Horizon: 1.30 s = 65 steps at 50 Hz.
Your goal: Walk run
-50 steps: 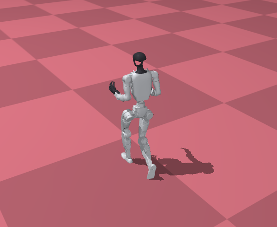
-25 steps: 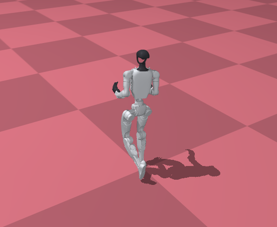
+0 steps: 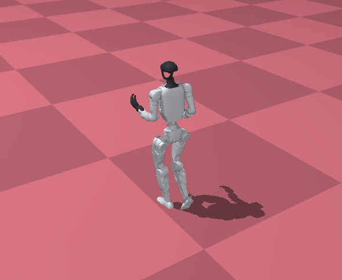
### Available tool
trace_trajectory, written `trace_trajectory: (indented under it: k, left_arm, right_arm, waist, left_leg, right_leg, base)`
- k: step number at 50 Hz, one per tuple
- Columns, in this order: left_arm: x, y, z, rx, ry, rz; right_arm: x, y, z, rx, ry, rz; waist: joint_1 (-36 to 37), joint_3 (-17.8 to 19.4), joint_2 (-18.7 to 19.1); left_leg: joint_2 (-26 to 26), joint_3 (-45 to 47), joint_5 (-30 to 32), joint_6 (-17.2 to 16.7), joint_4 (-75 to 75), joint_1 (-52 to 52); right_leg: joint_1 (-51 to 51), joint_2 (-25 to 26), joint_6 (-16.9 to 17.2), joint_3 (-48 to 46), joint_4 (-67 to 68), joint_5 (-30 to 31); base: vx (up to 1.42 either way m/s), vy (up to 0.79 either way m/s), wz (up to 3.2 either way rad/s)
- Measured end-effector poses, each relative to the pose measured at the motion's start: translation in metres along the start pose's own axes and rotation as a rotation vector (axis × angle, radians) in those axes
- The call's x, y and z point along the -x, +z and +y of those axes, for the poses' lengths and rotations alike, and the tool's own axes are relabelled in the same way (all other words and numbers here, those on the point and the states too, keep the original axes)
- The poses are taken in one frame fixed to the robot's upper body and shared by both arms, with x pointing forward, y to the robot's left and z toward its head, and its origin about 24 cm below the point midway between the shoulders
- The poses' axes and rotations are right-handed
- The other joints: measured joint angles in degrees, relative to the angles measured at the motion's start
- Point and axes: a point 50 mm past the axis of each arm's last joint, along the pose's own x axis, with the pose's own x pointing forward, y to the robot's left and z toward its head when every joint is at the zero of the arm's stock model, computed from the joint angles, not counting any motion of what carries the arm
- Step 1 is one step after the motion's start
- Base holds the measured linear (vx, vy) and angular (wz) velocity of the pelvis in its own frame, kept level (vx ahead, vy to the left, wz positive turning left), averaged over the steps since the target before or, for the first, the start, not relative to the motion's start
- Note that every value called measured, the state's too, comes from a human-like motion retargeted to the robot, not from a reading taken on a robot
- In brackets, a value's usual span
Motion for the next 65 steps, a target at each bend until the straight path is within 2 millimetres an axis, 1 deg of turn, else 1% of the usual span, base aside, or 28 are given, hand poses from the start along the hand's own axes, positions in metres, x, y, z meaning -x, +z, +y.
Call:
trace_trajectory:
  k: [3, 6, 8, 10, 12, 13, 14, 15, 17, 18, 20, 23, 27, 32, 35, 37, 39, 40, 42, 45, 47, 51, 53, 55, 57, 60, 62, 65]
  left_arm:
    - [-0.014, 0.018, -0.008, -0.026, -0.054, -0.091]
    - [-0.019, 0.032, -0.01, -0.113, -0.132, -0.162]
    - [-0.02, 0.036, -0.007, -0.181, -0.183, -0.181]
    - [-0.018, 0.034, -0.001, -0.253, -0.234, -0.167]
    - [-0.011, 0.025, 0.009, -0.31, -0.266, -0.107]
    - [-0.004, 0.019, 0.014, -0.327, -0.277, -0.062]
    - [0.007, 0.011, 0.02, -0.339, -0.276, -0.011]
    - [0.019, 0.004, 0.028, -0.348, -0.268, 0.045]
    - [0.049, -0.013, 0.037, -0.324, -0.198, 0.169]
    - [0.067, -0.025, 0.034, -0.295, -0.166, 0.247]
    - [0.096, -0.043, 0.024, -0.234, -0.107, 0.371]
    - [0.121, -0.049, 0.019, -0.18, -0.079, 0.455]
    - [0.137, -0.044, 0.03, -0.229, -0.138, 0.493]
    - [0.136, -0.039, 0.038, -0.319, -0.235, 0.491]
    - [0.13, -0.041, 0.037, -0.309, -0.184, 0.48]
    - [0.124, -0.042, 0.034, -0.276, -0.118, 0.467]
    - [0.117, -0.043, 0.032, -0.245, -0.054, 0.447]
    - [0.112, -0.044, 0.03, -0.231, -0.026, 0.433]
    - [0.095, -0.043, 0.028, -0.209, 0.024, 0.374]
    - [0.066, -0.038, 0.019, -0.185, -0.009, 0.272]
    - [0.054, -0.034, 0.001, -0.161, -0.04, 0.218]
    - [0.037, -0.019, -0.012, -0.2, -0.099, 0.106]
    - [0.03, -0.01, -0.014, -0.226, -0.148, 0.053]
    - [0.025, -0.006, -0.015, -0.246, -0.198, 0.021]
    - [0.022, -0.005, -0.012, -0.273, -0.246, 0.018]
    - [0.029, -0.013, -0.002, -0.327, -0.32, 0.076]
    - [0.045, -0.022, 0.009, -0.349, -0.336, 0.162]
    - [0.072, -0.034, 0.021, -0.316, -0.296, 0.293]
  right_arm:
    - [0.025, -0.006, -0.028, 0.064, -0.044, 0.08]
    - [0.036, -0.005, -0.042, 0.135, -0.067, 0.113]
    - [0.038, -0.005, -0.043, 0.155, -0.068, 0.121]
    - [0.036, -0.006, -0.037, 0.147, -0.07, 0.12]
    - [0.028, -0.007, -0.026, 0.121, -0.07, 0.105]
    - [0.023, -0.008, -0.02, 0.105, -0.069, 0.093]
    - [0.016, -0.008, -0.011, 0.084, -0.055, 0.077]
    - [0.009, -0.008, 0.0, 0.061, -0.034, 0.059]
    - [-0.015, -0.003, 0.018, 0.021, 0.026, -0.003]
    - [-0.024, 0.001, 0.022, 0.004, 0.042, -0.03]
    - [-0.038, 0.014, 0.036, -0.035, 0.087, -0.104]
    - [-0.058, 0.039, 0.045, -0.051, 0.097, -0.238]
    - [-0.073, 0.073, 0.055, -0.002, 0.15, -0.4]
    - [-0.083, 0.104, 0.055, 0.125, 0.239, -0.525]
    - [-0.084, 0.104, 0.052, 0.197, 0.288, -0.509]
    - [-0.083, 0.093, 0.051, 0.221, 0.303, -0.453]
    - [-0.079, 0.076, 0.049, 0.221, 0.304, -0.369]
    - [-0.076, 0.066, 0.048, 0.217, 0.303, -0.326]
    - [-0.07, 0.048, 0.045, 0.219, 0.317, -0.249]
    - [-0.057, 0.022, 0.033, 0.269, 0.314, -0.119]
    - [-0.041, 0.01, 0.015, 0.347, 0.311, -0.051]
    - [-0.006, -0.002, -0.022, 0.426, 0.282, 0.075]
    - [0.007, -0.005, -0.035, 0.433, 0.241, 0.124]
    - [0.017, -0.006, -0.043, 0.418, 0.181, 0.151]
    - [0.022, -0.006, -0.044, 0.379, 0.125, 0.15]
    - [0.019, -0.006, -0.035, 0.317, 0.089, 0.123]
    - [0.013, -0.005, -0.026, 0.296, 0.108, 0.101]
    - [-0.009, 0.002, -0.014, 0.312, 0.172, 0.029]
  waist:
    - [-3.99, -0.11, 2.86]
    - [-8.86, 0.51, 3.27]
    - [-11.08, 1.18, 2.67]
    - [-12.3, 1.67, 3.14]
    - [-11.94, 1.18, 1.11]
    - [-12.04, 0.53, -0.23]
    - [-11.61, -0.09, -0.85]
    - [-10.92, -0.7, -1.11]
    - [-12.71, -0.53, -0.51]
    - [-14.16, -0.34, -0.11]
    - [-15.08, 1.37, 2.31]
    - [-13.31, -0.17, -1.18]
    - [-3.85, 0.21, -4.23]
    - [2.8, 1.22, -1.27]
    - [0.79, 1.03, 1.46]
    - [-0.44, 0.16, 0.49]
    - [1.1, -0.46, -1.11]
    - [1.63, -0.66, -1.49]
    - [1.38, 0.69, -0.15]
    - [1.72, 1.43, 4.7]
    - [1.91, 0.89, 8.07]
    - [-5.34, 1.01, 11.33]
    - [-9.13, 1.13, 11.99]
    - [-10.97, 1.07, 11.45]
    - [-12.21, 1.68, 9.35]
    - [-10.99, 3.14, 6.61]
    - [-9.81, 4.61, 5.82]
    - [-8.46, 4.08, 3.37]
  left_leg:
    - [0.84, -2.06, 4.37, -2.33, -4.92, 4.88]
    - [-0.7, -5.92, 7.49, -4.55, -7.17, 9.79]
    - [-1.29, -7.56, 8.34, -5.5, -7.76, 13.48]
    - [0.55, -8.81, 8.45, -6.74, -7.77, 16.97]
    - [-0.07, -8.41, 9.18, -8.33, -6.05, 20.58]
    - [-0.88, -8.7, 10.64, -9.52, -4.06, 21.77]
    - [-1.1, -8.06, 14.13, -10.89, -0.99, 21.96]
    - [-1.03, -6.96, 18.63, -12.35, 2.62, 21.65]
    - [-1.53, -7.17, 30.6, -16.49, 14.75, 16.71]
    - [-1.36, -7.14, 34.7, -17.7, 21.97, 13.63]
    - [4.72, -3.12, 36.82, -17.52, 36.04, 7.33]
    - [3.92, 4.35, 28.62, -10.47, 35.39, 1.17]
    - [1.29, 12.01, 15.49, -8.54, 30.98, -8.85]
    - [-0.34, 17.01, 8.5, -7.13, 5.02, -12.97]
    - [-0.25, 28.84, 7.34, -7.53, -7.88, -8.78]
    - [-1.94, 32.74, 8.33, 2.55, -9.89, -6.38]
    - [-1.37, 30.5, 3.4, 5.76, -8.31, -3.87]
    - [-0.95, 26.77, 0.99, 5.76, -6.67, -3.62]
    - [1.97, 19.44, -0.45, 5.76, -0.86, -6.09]
    - [6.56, 19.06, -1.6, 5.76, 1.55, -3.79]
    - [4.83, 16.12, -1.75, 5.76, -2.15, 0.99]
    - [0.49, 4.08, 2.58, 5.76, -5.76, 5.05]
    - [-1.85, -2.57, 4.2, 5.57, -6.34, 6.52]
    - [-4.7, -8.03, 5.09, 5.36, -6.33, 8.18]
    - [-7.79, -12.72, 5.51, 5.0, -5.98, 10.71]
    - [-9.97, -16.46, 5.88, 3.87, -5.3, 15.18]
    - [-7.97, -18.07, 5.02, 1.06, -1.61, 18.92]
    - [-11.28, -15.73, 12.63, -2.89, 4.64, 19.73]
  right_leg:
    - [-4.25, -6.42, -0.74, -1.86, -11.39, -6.58]
    - [-6.96, -11.6, -3.88, -1.19, -26.69, -11.72]
    - [-7.78, -11.23, -5.74, 4.95, -36.0, -15.83]
    - [-7.43, -10.57, -4.21, 11.74, -43.07, -19.49]
    - [-6.84, -10.08, -1.24, 15.46, -43.91, -12.85]
    - [-6.49, -10.3, -0.38, 15.86, -41.6, -4.94]
    - [-6.61, -10.76, -2.59, 11.38, -38.99, -5.33]
    - [-6.96, -11.33, -6.33, 4.45, -36.24, -9.86]
    - [-5.53, -8.52, -7.09, 14.61, -32.13, -15.32]
    - [-3.63, -9.98, -6.99, 11.89, -31.83, -16.66]
    - [1.68, -8.11, -7.88, 7.88, -33.58, -18.31]
    - [4.98, -11.93, -7.85, 4.79, -36.4, -17.23]
    - [9.04, -13.04, -6.88, 2.1, -39.54, -14.12]
    - [15.23, -7.62, -5.9, -2.97, -41.5, -15.07]
    - [19.4, -2.75, -5.46, -7.4, -40.87, -16.92]
    - [21.34, -3.0, -2.13, -9.58, -38.16, -14.0]
    - [22.57, -2.85, 2.27, -10.31, -32.78, -5.68]
    - [22.29, -2.78, 4.83, -12.25, -28.95, -0.02]
    - [15.51, 0.57, 4.83, -9.53, -13.88, 7.16]
    - [7.61, 8.15, 4.83, 1.14, -0.14, 3.67]
    - [5.63, 4.1, 3.84, 1.91, 0.55, -1.41]
    - [-0.61, -7.23, -5.57, -1.79, -2.29, -12.76]
    - [-2.53, -9.93, -6.2, -1.51, -9.56, -14.89]
    - [-3.27, -9.61, -3.91, 3.31, -19.8, -16.49]
    - [-3.42, -9.0, -0.8, 12.21, -29.57, -18.66]
    - [-3.2, -7.19, 0.98, 24.76, -40.43, -23.35]
    - [-1.04, -3.38, 4.83, 24.87, -43.24, -25.0]
    - [-1.6, -6.69, 4.83, 13.75, -42.03, -13.88]
  base:
    - [1.05, -0.17, 1.25]
    - [0.9, -0.24, 1.41]
    - [1.0, -0.45, 0.87]
    - [0.89, -0.51, 0.4]
    - [1.13, -0.71, 0.03]
    - [1.13, -0.69, -0.05]
    - [1.11, -0.68, -0.31]
    - [1.04, -0.55, -0.35]
    - [0.94, -0.27, 0.48]
    - [0.87, -0.12, 1.21]
    - [0.82, -0.12, 1.12]
    - [0.84, -0.23, 0.73]
    - [0.68, -0.18, -0.44]
    - [0.78, -0.09, 0.39]
    - [0.73, -0.13, 1.59]
    - [1.02, -0.31, 1.03]
    - [1.08, -0.72, -0.1]
    - [0.93, -0.52, 0.1]
    - [0.68, -0.12, 0.56]
    - [0.59, 0.2, 1.42]
    - [0.86, 0.59, 1.99]
    - [0.73, 0.28, 3.13]
    - [0.63, 0.06, 3.2]
    - [0.55, -0.06, 2.74]
    - [0.7, -0.16, 2.36]
    - [0.65, -0.22, 1.32]
    - [0.99, -0.45, 0.85]
    - [0.7, 0.09, 0.96]
